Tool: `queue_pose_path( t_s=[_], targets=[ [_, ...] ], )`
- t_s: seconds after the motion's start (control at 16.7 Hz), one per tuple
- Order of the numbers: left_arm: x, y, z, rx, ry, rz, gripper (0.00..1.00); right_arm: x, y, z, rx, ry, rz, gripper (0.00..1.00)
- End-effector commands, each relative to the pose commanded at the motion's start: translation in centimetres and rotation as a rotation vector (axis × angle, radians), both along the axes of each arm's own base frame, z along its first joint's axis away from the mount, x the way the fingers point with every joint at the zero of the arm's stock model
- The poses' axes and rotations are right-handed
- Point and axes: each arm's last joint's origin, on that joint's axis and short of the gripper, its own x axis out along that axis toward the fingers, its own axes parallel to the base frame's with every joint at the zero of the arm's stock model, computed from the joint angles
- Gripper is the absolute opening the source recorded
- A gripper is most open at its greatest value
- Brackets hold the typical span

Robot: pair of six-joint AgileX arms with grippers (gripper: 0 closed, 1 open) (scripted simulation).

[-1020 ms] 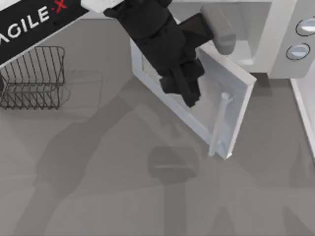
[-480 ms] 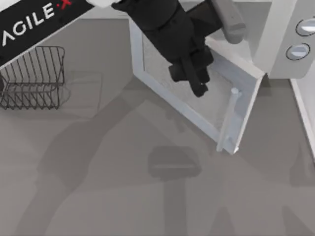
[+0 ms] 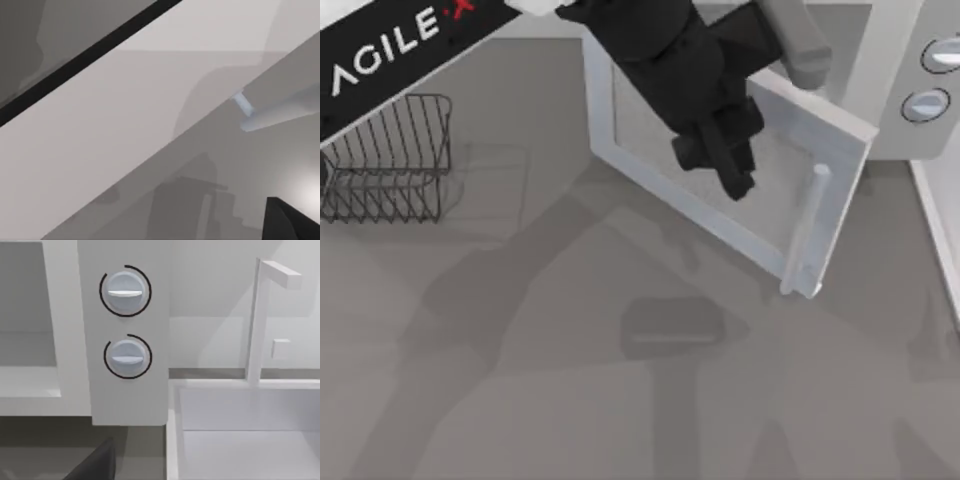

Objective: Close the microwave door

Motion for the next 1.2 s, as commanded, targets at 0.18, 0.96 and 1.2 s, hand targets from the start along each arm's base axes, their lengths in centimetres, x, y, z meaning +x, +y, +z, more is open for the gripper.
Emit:
queue_pose_path(
  t_s=[0.18,0.96,1.2],
  targets=[
    [-0.1,-1.0,-1.6,0.041,0.068,0.003,0.0,0.0,0.0,0.0,0.0,0.0,0.0,1.0],
    [0.1,-2.0,-0.6,0.014,0.019,0.004,0.0,0.0,0.0,0.0,0.0,0.0,0.0,1.0],
    [-0.1,-3.3,-2.8,0.07,0.101,0.004,0.0,0.0,0.0,0.0,0.0,0.0,0.0,1.0]
  ],
)
